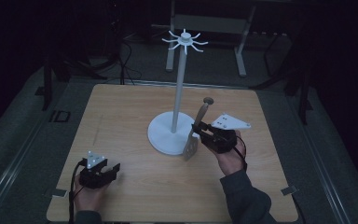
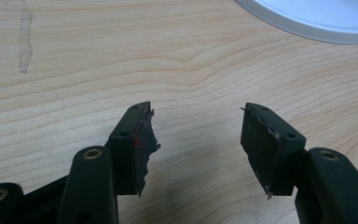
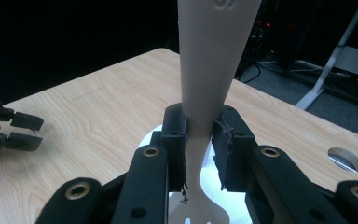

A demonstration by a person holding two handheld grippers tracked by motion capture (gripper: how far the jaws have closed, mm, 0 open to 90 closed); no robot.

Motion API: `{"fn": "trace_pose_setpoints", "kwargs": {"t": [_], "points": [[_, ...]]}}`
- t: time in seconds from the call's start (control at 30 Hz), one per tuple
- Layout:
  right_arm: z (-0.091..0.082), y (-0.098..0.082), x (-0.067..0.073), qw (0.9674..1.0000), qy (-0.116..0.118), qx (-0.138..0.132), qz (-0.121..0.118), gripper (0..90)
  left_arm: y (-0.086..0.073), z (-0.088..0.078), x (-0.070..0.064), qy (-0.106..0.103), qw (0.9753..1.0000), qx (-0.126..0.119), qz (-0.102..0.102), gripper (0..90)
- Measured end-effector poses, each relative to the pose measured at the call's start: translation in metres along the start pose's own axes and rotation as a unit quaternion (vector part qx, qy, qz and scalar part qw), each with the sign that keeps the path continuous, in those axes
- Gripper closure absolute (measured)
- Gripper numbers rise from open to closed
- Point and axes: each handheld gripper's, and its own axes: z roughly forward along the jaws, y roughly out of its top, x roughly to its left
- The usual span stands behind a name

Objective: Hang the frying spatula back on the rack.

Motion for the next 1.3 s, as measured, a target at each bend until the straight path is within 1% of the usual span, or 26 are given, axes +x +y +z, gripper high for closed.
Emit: {"fn": "trace_pose_setpoints", "kwargs": {"t": [0.3, 0.63, 0.93, 1.3], "points": [[0.002, 0.008, -0.003, 1.0, -0.002, -0.008, -0.002, 75.0, 0.0, -0.001, 0.001, 0.001, 1.0, -0.002, -0.002, 43.8], [0.0, 0.019, -0.012, 0.9998, -0.003, -0.016, 0.009, 75.0, 0.0, -0.001, 0.001, 0.001, 1.0, -0.002, -0.002, 43.8], [-0.003, 0.031, -0.02, 0.9995, -0.006, -0.029, 0.013, 75.0, 0.0, -0.001, 0.001, 0.001, 1.0, -0.003, -0.003, 43.8], [-0.001, 0.045, -0.025, 0.9992, -0.009, -0.035, 0.014, 75.0, 0.0, -0.001, 0.002, 0.001, 1.0, -0.003, -0.004, 43.9]]}}
